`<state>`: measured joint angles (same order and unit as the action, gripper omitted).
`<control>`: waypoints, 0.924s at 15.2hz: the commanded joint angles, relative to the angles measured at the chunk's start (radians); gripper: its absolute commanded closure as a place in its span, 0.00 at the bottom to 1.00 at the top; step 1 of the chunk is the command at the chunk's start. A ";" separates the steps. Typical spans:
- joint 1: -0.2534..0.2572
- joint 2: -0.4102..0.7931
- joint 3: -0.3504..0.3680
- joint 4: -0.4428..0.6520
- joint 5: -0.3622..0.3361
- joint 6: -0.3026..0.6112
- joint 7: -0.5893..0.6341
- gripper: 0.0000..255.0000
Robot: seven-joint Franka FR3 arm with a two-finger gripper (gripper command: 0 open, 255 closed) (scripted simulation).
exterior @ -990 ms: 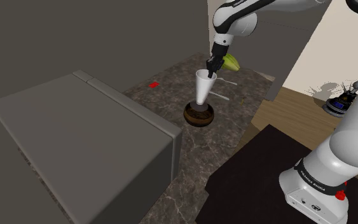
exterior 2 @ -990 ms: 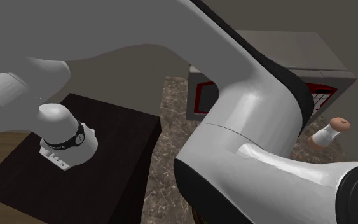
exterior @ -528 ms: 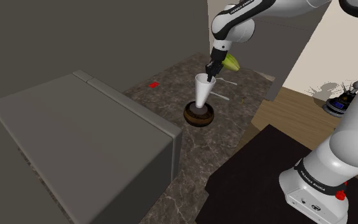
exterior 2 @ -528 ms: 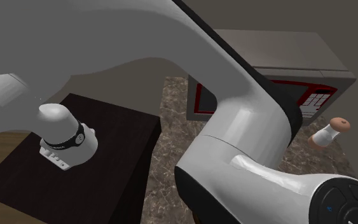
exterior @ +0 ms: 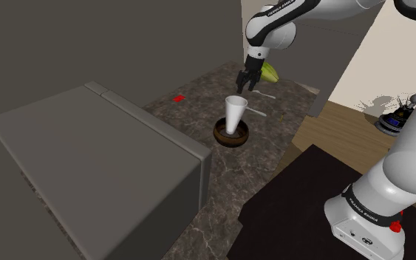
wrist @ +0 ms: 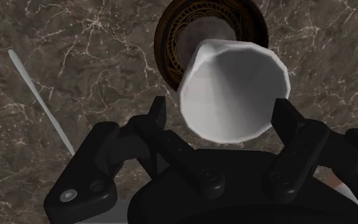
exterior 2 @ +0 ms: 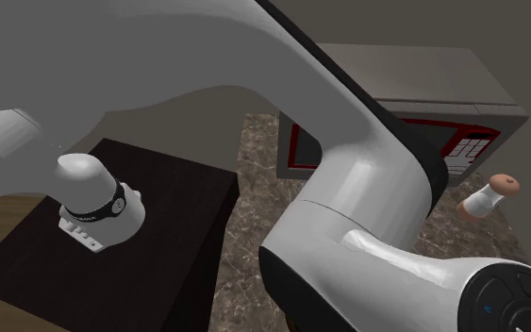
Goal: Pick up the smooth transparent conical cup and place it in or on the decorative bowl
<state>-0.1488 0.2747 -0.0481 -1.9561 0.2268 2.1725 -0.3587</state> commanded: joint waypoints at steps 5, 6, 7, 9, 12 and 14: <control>-0.007 -0.042 -0.008 0.047 -0.013 -0.089 0.008 0.00; -0.009 -0.051 -0.010 0.061 -0.017 -0.113 0.010 0.00; -0.009 -0.051 -0.010 0.061 -0.017 -0.113 0.010 0.00; -0.009 -0.051 -0.010 0.061 -0.017 -0.113 0.010 0.00; -0.009 -0.051 -0.010 0.061 -0.017 -0.113 0.010 0.00; -0.009 -0.051 -0.010 0.061 -0.017 -0.113 0.010 0.00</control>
